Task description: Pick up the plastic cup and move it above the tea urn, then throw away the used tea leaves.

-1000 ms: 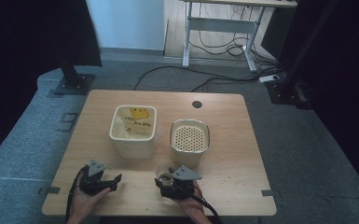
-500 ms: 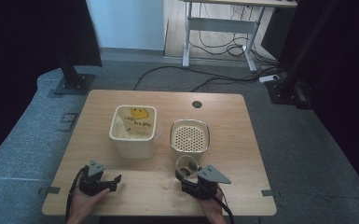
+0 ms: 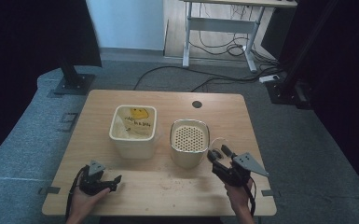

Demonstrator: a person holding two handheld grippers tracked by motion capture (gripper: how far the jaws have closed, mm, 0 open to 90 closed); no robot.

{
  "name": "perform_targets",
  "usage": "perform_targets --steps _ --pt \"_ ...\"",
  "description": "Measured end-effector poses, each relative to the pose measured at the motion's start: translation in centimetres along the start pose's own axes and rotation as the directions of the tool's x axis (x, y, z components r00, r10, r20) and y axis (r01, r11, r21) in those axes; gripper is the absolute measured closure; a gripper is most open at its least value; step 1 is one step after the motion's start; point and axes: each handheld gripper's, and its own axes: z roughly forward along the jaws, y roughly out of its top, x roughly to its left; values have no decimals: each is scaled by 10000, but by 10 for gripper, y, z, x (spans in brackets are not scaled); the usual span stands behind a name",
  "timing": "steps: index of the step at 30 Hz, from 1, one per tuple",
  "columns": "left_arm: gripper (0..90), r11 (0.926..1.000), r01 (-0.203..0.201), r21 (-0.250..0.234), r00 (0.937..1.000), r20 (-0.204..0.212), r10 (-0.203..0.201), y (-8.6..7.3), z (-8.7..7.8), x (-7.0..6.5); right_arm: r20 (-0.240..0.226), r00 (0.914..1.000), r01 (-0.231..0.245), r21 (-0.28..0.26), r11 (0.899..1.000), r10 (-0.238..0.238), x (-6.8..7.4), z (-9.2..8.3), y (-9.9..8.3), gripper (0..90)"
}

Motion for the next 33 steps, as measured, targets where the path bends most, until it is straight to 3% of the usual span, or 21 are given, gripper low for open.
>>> perform_targets --steps 7,18,21,24,27,33 --pt "146 9999 54 99 10000 15 -54 -1 0 1 272 9993 -241 -30 9997 242 -23 -1 5 395" --pt "147 9998 156 122 9998 144 -157 -1 0 3 1034 9946 99 -71 9999 -91 -25 7 26 392" --pt "147 9998 131 134 9998 176 -133 -1 1 2 1259 9908 506 28 9987 -506 -24 14 37 392" --pt "147 9998 103 192 9997 214 -107 -1 1 2 1377 9885 627 50 9980 -628 -23 17 43 391" --pt "147 9996 60 261 9997 235 -66 -1 1 2 1714 9787 1098 258 9936 -1126 -20 25 53 387" --pt "147 9995 10 329 9996 282 -19 -2 2 1 1914 9639 1753 674 9822 -1852 -16 36 58 386"
